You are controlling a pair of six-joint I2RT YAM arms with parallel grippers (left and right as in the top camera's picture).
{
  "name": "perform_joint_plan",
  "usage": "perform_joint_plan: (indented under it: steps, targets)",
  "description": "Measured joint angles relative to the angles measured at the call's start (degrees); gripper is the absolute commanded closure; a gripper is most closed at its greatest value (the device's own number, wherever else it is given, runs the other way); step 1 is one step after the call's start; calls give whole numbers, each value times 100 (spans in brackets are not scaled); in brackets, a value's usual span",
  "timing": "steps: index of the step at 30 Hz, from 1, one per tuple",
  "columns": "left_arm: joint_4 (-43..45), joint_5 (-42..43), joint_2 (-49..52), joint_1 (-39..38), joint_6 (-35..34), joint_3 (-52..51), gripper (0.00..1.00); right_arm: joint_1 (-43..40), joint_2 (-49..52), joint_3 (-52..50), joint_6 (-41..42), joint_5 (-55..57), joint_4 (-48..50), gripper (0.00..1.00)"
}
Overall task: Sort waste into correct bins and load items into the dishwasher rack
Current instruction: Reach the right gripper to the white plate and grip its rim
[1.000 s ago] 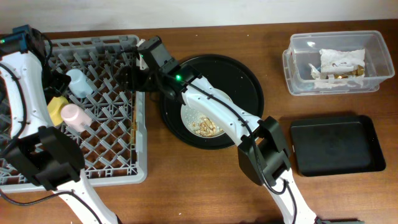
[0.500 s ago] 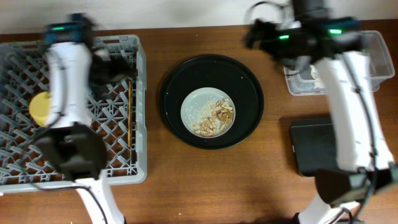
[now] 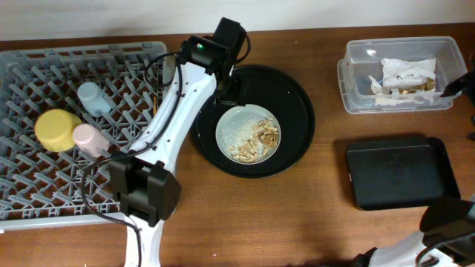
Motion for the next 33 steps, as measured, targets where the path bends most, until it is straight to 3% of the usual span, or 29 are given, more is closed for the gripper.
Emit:
perform_joint_plan:
  steps: [4, 8, 9, 10, 12, 13, 14, 18, 19, 20, 25, 27, 33]
  targets:
    - [7, 7, 356, 249, -2, 0, 7, -76, -966, -24, -929, -468, 2, 2]
    - [11, 4, 514, 501, -31, 79, 18, 573, -2194, -9, -1305, -597, 2, 1]
    - [-57, 7, 516, 568, -98, 190, 19, 820, -2245, -7, -1318, -588, 2, 3]
    - [-289, 24, 546, 671, -164, 444, 19, 1272, -2249, -7, -1331, -619, 2, 15]
    - [-697, 35, 553, 1182, -468, 1180, 19, 2271, -2065, -9, -1373, -649, 87, 21]
    - [-901, 52, 555, 1425, -627, 1425, 7, 2745, -1952, -11, -1384, -660, 247, 20]
    - [-1252, 68, 557, 2004, -905, 1853, 0, 3438, -1707, -9, -1392, -675, 549, 17]
    - [-1788, 330, 557, 3635, -1412, 2153, 1, 5038, -568, -4, -933, -509, 1537, 29]
    - [-1849, 378, 557, 3871, -1462, 2153, 1, 5504, 37, 0, -640, -284, 1821, 41]
    - [-1871, 442, 555, 4109, -1517, 2153, 1, 5790, 549, -17, -417, -133, 1954, 43]
    - [-1871, 579, 557, 4636, -1539, 2153, 1, 6872, 2680, -26, 365, 334, 3176, 47]
    - [-1873, 586, 557, 4817, -1541, 2153, 1, 7160, 2981, -26, 612, 623, 3333, 56]
    - [-1873, 588, 557, 4885, -1556, 2153, 1, 8021, 3119, -24, 1268, 2557, 3403, 57]
